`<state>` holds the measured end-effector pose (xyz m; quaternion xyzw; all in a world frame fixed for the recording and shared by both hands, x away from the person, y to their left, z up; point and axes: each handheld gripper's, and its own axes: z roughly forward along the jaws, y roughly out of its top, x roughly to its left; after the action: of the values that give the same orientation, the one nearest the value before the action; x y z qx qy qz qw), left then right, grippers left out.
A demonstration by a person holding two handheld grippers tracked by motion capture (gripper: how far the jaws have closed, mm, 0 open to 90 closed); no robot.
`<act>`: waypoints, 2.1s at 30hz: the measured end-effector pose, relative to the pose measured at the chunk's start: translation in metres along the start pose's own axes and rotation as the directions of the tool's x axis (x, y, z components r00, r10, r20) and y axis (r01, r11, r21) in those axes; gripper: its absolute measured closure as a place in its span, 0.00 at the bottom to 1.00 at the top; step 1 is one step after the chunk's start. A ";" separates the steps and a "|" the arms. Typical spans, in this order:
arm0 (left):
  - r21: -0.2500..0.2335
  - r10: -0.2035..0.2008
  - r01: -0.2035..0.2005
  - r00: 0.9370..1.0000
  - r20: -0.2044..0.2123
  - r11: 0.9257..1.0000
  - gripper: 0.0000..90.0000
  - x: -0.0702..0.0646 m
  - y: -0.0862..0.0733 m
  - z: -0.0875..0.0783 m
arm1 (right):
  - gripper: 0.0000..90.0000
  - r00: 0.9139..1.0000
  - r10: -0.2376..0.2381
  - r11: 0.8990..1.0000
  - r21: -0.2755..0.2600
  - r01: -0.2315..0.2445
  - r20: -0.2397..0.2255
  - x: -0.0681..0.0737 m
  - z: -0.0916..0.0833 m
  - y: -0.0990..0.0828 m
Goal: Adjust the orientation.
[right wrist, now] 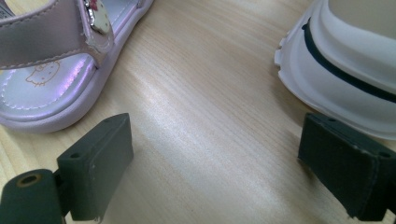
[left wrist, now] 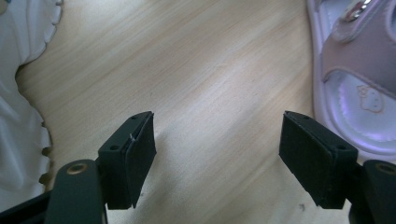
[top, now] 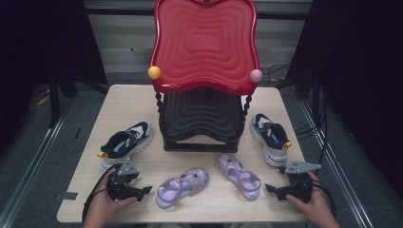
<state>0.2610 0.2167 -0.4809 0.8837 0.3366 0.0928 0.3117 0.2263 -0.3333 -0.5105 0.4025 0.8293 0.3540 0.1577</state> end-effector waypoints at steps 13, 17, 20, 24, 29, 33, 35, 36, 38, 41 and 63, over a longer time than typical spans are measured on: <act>0.035 0.007 -0.007 1.000 -0.001 0.999 0.32 0.003 0.006 -0.012 | 0.10 1.000 0.000 1.000 0.000 0.000 0.000 0.000 0.000 0.000; 0.024 0.006 -0.006 1.000 -0.001 1.000 0.32 0.003 0.010 -0.016 | 0.10 1.000 0.000 1.000 0.000 0.000 0.000 0.000 0.000 0.000; 0.016 0.024 -0.024 1.000 -0.003 1.000 0.32 0.001 0.014 -0.019 | 0.10 1.000 0.001 1.000 0.000 -0.001 0.001 0.000 0.000 0.000; 0.010 0.038 -0.038 0.999 0.000 0.999 0.32 -0.002 0.020 -0.022 | 0.10 1.000 0.002 1.000 0.000 -0.002 0.002 0.000 0.000 0.000; 0.031 0.071 -0.072 0.997 0.011 0.997 0.32 -0.005 0.025 -0.021 | 0.10 1.000 0.003 1.000 0.000 -0.003 0.003 0.000 0.000 0.000; 0.047 0.076 -0.077 0.997 0.022 0.996 0.33 -0.006 0.027 -0.020 | 0.10 1.000 0.003 1.000 0.000 -0.003 0.003 0.001 0.000 0.000; 0.056 0.078 -0.080 0.997 0.025 0.995 0.33 -0.006 0.028 -0.020 | 0.10 1.000 0.003 1.000 0.000 -0.003 0.003 0.001 0.000 0.000; 0.060 0.088 -0.089 0.996 0.016 0.994 0.33 -0.006 0.030 -0.021 | 0.10 1.000 0.003 1.000 0.000 -0.003 0.003 0.001 0.000 0.000; 0.061 0.076 -0.077 0.997 0.023 0.995 0.33 -0.005 0.032 -0.022 | 0.10 1.000 0.003 1.000 0.000 -0.003 0.004 0.001 0.000 0.000; 0.054 0.081 -0.083 0.996 0.031 0.995 0.34 -0.005 0.036 -0.023 | 0.10 1.000 0.004 1.000 0.000 -0.004 0.004 0.001 0.000 0.000; 0.004 0.105 -0.105 0.992 0.075 0.994 0.34 -0.017 0.059 -0.026 | 0.10 1.000 0.006 1.000 0.000 -0.006 0.006 0.001 0.000 0.000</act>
<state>0.2701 0.1849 -0.4234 0.9043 0.2782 0.0747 0.3150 0.2260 -0.3325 -0.5105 0.4059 0.8278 0.3532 0.1589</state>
